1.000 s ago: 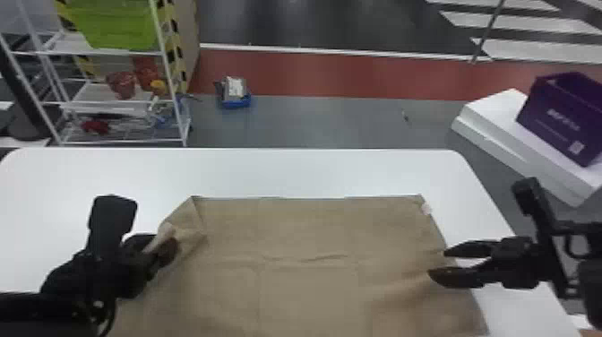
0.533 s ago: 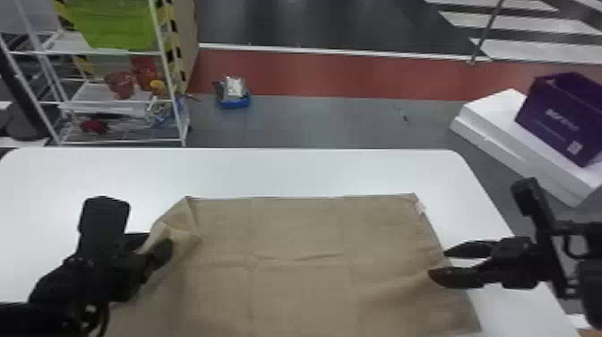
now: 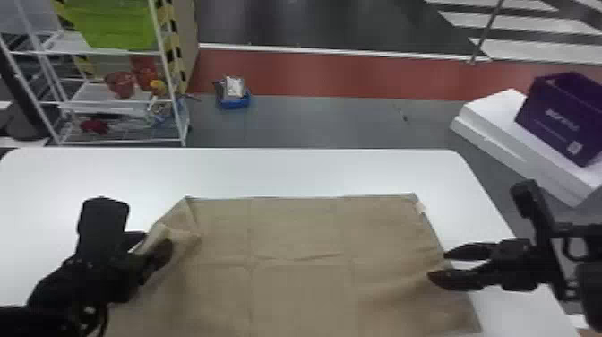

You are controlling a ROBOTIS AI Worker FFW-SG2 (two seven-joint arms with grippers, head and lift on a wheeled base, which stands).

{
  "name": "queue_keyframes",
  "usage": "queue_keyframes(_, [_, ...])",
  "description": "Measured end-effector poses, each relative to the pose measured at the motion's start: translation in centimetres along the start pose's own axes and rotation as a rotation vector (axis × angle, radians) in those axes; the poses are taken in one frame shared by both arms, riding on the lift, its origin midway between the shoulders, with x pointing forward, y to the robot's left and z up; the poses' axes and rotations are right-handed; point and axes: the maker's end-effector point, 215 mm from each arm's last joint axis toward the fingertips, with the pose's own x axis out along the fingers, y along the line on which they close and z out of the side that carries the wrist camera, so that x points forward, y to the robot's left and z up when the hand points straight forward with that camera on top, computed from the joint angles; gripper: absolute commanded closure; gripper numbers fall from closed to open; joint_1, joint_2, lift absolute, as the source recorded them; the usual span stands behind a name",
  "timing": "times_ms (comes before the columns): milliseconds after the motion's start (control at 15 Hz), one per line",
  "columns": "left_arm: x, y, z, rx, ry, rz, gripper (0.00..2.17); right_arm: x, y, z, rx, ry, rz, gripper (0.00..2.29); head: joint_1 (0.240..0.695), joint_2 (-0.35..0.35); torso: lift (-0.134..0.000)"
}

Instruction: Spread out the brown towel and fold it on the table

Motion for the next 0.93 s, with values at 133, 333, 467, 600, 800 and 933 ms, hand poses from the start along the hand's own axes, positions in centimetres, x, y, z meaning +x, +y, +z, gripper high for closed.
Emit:
queue_keyframes(133, [-0.6, 0.5, 0.1, 0.000, -0.009, 0.019, 0.66, 0.1, 0.0, -0.1, 0.002, 0.001, 0.002, 0.21, 0.695, -0.096, -0.124])
queue_keyframes(333, [-1.5, 0.5, 0.0, 0.003, -0.019, 0.018, 0.66, 0.2, -0.1, -0.1, -0.002, 0.002, 0.004, 0.21, 0.695, -0.092, -0.124])
queue_keyframes(467, [-1.7, 0.1, 0.0, 0.004, -0.022, 0.006, 0.66, 0.4, 0.0, -0.1, -0.006, 0.003, 0.008, 0.21, 0.695, -0.095, -0.124])
queue_keyframes(600, [-1.1, 0.2, -0.1, 0.003, -0.015, 0.010, 0.67, 0.6, 0.1, 0.0, -0.008, 0.003, 0.012, 0.21, 0.695, -0.091, -0.124])
queue_keyframes(800, [-0.3, 0.3, -0.2, 0.002, -0.007, 0.006, 0.90, 0.5, -0.1, 0.0, -0.007, 0.002, 0.009, 0.21, 0.695, -0.092, -0.124])
queue_keyframes(933, [0.0, 0.3, -0.3, 0.001, -0.001, 0.008, 1.00, 0.3, -0.3, -0.1, -0.007, -0.001, 0.006, 0.21, 0.695, -0.095, -0.124])
